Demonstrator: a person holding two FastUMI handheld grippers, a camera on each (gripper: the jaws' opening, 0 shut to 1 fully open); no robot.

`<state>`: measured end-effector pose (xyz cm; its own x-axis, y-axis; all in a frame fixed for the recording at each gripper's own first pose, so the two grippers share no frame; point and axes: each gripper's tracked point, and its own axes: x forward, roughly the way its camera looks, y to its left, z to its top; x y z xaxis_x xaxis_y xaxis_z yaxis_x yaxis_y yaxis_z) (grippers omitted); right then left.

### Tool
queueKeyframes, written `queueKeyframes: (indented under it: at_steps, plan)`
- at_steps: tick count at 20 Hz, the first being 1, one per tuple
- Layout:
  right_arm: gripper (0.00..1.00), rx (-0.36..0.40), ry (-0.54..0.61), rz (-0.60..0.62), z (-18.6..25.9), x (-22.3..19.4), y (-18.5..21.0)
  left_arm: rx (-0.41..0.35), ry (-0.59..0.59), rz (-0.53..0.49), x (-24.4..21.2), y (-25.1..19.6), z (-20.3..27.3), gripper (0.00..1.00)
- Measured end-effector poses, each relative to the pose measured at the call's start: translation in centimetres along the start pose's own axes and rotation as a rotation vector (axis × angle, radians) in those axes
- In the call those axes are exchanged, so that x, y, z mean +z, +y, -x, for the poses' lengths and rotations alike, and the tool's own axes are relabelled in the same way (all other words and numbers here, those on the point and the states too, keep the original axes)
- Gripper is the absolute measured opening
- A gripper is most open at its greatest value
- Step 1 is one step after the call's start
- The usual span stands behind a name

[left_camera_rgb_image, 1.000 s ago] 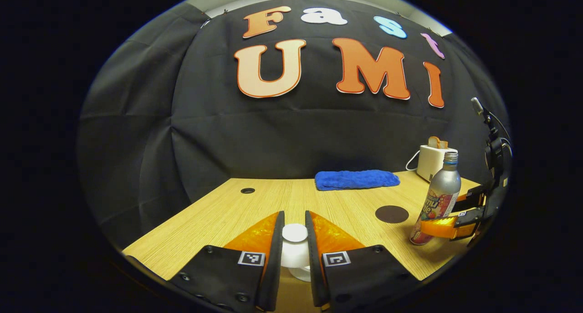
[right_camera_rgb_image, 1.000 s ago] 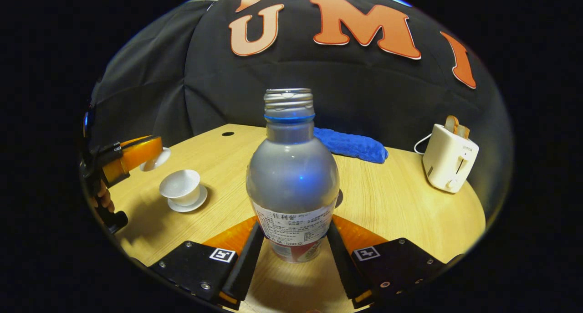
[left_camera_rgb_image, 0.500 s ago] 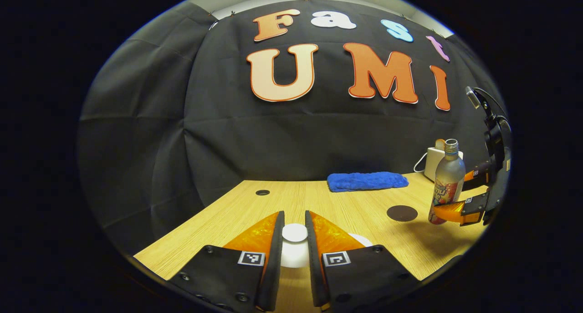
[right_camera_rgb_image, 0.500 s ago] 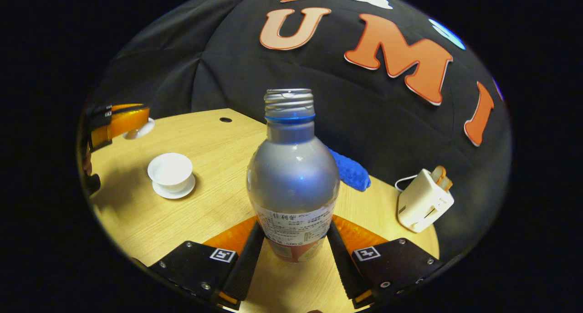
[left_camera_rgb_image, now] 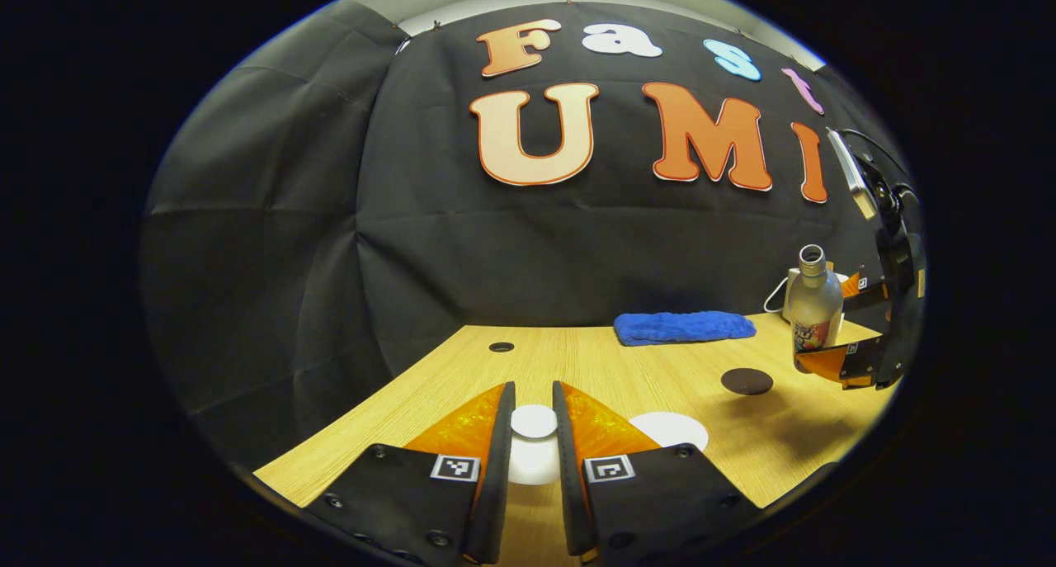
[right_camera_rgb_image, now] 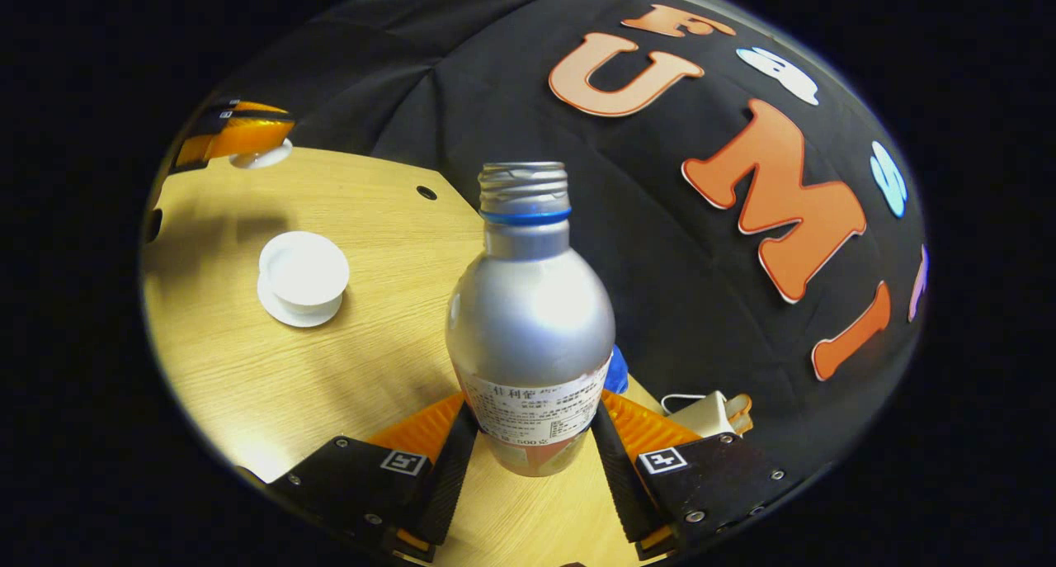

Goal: Open the teacup lid with one hand, grasp the water bottle and pour water into the teacup with the other hand; after pouring, place the water bottle on the coaster and then close the teacup lid.

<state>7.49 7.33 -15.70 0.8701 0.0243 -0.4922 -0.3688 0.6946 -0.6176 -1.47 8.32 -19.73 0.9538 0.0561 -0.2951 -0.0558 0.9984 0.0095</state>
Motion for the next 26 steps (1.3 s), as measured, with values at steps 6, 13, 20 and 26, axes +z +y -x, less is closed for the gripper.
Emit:
queueKeyframes:
  at_steps: [6,13,20,26]
  plan:
    - [0.78,-0.038,-0.024,0.178,-0.7,2.0,0.0,0.014,0.0,0.01,-0.5,1.5,0.8,0.32]
    - [0.82,-0.063,-0.019,0.328,-1.9,2.4,0.6,0.031,0.005,0.019,-1.2,3.0,1.3,0.33]
    - [0.78,-0.114,-0.051,0.473,-1.6,3.6,0.1,0.034,0.017,0.03,-2.0,3.4,1.5,0.32]
    - [0.78,-0.137,-0.081,0.585,-1.8,4.4,0.1,0.039,0.012,0.034,-2.1,4.0,1.6,0.33]
